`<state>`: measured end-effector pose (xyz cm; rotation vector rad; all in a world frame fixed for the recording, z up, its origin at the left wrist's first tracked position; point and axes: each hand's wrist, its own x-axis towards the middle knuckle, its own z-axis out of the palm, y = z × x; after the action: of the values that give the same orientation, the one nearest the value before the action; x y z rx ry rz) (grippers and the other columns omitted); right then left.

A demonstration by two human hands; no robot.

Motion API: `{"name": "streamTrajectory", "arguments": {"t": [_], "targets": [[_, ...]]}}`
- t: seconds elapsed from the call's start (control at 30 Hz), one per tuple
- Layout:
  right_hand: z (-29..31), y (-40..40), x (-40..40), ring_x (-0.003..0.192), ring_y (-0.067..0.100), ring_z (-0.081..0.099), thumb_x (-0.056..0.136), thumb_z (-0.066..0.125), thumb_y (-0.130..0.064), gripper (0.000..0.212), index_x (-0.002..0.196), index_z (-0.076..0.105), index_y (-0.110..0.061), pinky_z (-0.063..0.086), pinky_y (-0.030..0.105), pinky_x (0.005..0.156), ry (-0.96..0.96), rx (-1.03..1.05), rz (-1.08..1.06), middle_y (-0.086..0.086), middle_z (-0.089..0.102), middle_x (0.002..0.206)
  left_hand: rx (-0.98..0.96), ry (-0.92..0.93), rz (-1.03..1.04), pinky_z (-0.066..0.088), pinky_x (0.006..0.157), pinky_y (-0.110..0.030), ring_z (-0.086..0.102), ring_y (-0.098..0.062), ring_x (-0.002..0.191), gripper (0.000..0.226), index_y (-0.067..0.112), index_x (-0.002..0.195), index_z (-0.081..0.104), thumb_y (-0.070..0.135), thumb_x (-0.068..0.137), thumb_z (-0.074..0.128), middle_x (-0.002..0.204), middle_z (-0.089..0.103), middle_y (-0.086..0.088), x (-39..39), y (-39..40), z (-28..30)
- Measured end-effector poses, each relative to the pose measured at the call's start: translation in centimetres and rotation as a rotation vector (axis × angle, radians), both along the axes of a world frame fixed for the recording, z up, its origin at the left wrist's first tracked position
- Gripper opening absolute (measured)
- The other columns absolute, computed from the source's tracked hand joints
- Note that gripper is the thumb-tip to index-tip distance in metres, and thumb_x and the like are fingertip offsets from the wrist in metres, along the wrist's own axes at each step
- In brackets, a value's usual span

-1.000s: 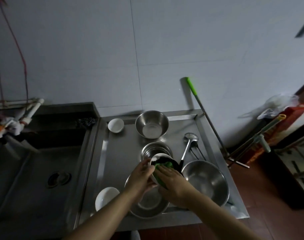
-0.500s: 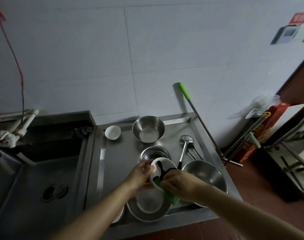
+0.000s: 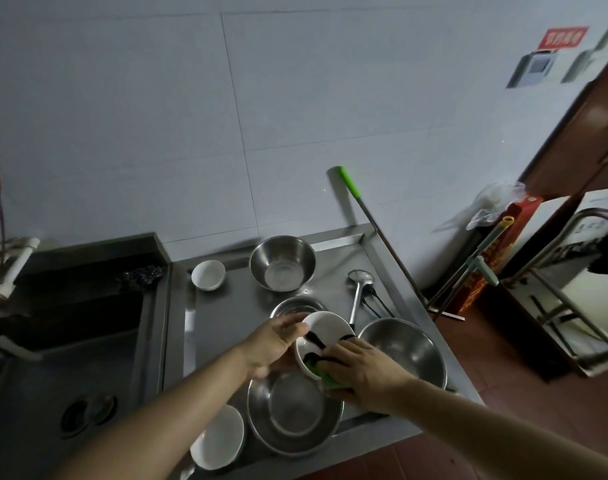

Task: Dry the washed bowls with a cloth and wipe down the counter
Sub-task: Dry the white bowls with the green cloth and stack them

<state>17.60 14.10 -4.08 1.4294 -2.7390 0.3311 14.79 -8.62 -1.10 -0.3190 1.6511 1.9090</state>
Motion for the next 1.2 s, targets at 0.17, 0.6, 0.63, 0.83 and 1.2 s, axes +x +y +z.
{"name": "streamTrajectory", "arguments": {"t": [0.17,0.6,0.63,0.83,1.2], "targets": [[0.4,1.5,-0.9,0.115,0.012,0.057,0.089,0.065,-0.047,0.039,0.125,0.059,-0.032,0.041,0.034,0.111,0.15,0.128,0.063,-0.012,0.059,0.125,-0.039,-0.055,-0.054,0.057,0.068,-0.037,0.067,-0.026,0.081,0.021,0.021,0.113,0.071,0.019,0.097,0.057,0.095,0.071,-0.013,-0.7,1.4,0.4],[-3.0,0.7,2.3,0.098,0.014,0.061,0.098,0.054,-0.051,0.032,0.109,0.068,-0.025,0.049,0.033,0.092,0.117,-0.132,-0.091,-0.007,0.065,0.108,-0.265,0.01,-0.229,0.047,0.061,-0.021,0.059,-0.015,0.077,0.035,0.024,0.112,0.068,0.016,0.083,0.05,0.087,0.065,-0.006,0.0,2.9,-1.2],[-2.7,1.6,2.1,0.102,0.013,0.06,0.102,0.047,-0.051,0.034,0.11,0.069,-0.026,0.047,0.031,0.097,0.145,-0.101,-0.019,-0.008,0.065,0.111,-0.273,-0.022,-0.301,0.047,0.063,-0.026,0.06,-0.019,0.08,0.039,0.031,0.111,0.069,0.021,0.078,0.051,0.089,0.067,-0.007,0.0,2.5,-1.3],[-2.5,0.9,1.1,0.095,0.01,0.06,0.092,0.062,-0.05,0.025,0.105,0.066,-0.03,0.048,0.032,0.091,0.143,-0.067,-0.146,-0.013,0.063,0.105,-0.218,0.003,-0.022,0.053,0.061,-0.023,0.067,-0.011,0.072,0.022,0.026,0.111,0.065,0.018,0.097,0.05,0.088,0.068,-0.003,1.9,4.6,-0.7],[-2.1,2.0,1.0,0.105,0.014,0.058,0.102,0.05,-0.047,0.028,0.108,0.068,-0.026,0.044,0.031,0.1,0.17,-0.101,0.104,-0.008,0.064,0.111,-0.251,-0.059,-0.286,0.044,0.066,-0.036,0.057,-0.028,0.078,0.042,0.013,0.1,0.069,0.023,0.061,0.056,0.082,0.062,-0.013,-0.4,1.7,-1.7]]}}
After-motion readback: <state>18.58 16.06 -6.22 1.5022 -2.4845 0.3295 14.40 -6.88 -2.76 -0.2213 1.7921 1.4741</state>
